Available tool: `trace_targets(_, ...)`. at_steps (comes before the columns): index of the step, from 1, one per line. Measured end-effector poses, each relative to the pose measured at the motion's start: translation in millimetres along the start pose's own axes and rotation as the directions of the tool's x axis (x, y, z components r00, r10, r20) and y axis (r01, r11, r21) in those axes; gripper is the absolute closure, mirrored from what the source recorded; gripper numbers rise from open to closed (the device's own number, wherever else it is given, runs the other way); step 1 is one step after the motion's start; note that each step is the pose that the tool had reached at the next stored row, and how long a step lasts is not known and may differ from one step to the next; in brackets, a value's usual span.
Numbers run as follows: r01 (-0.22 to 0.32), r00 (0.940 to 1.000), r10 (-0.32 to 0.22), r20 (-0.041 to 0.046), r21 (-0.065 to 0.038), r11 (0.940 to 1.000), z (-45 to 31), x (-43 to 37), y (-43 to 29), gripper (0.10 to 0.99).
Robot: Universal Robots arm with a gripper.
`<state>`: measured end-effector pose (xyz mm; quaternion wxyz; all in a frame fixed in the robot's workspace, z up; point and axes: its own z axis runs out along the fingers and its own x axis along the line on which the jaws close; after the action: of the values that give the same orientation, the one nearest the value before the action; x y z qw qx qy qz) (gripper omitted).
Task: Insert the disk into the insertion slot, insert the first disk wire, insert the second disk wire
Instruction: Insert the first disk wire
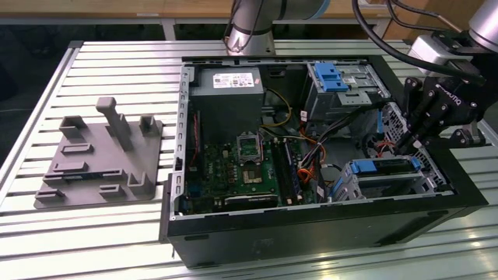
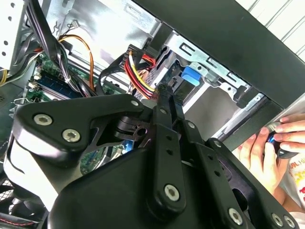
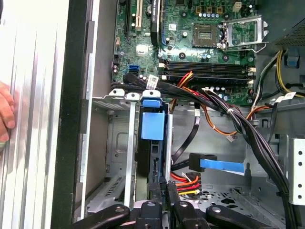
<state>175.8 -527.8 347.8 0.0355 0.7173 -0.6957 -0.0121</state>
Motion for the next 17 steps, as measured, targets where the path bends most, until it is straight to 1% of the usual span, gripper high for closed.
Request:
trace_targets(6,0.000,1.0000,0.000,0.0003,0.000,1.0000,1.2,3.8,-0.3,0.922)
trace_targets(17,0.000,1.0000,0.000,0.0003,0.000,1.0000,4.5,4.1,-1.3,0.922)
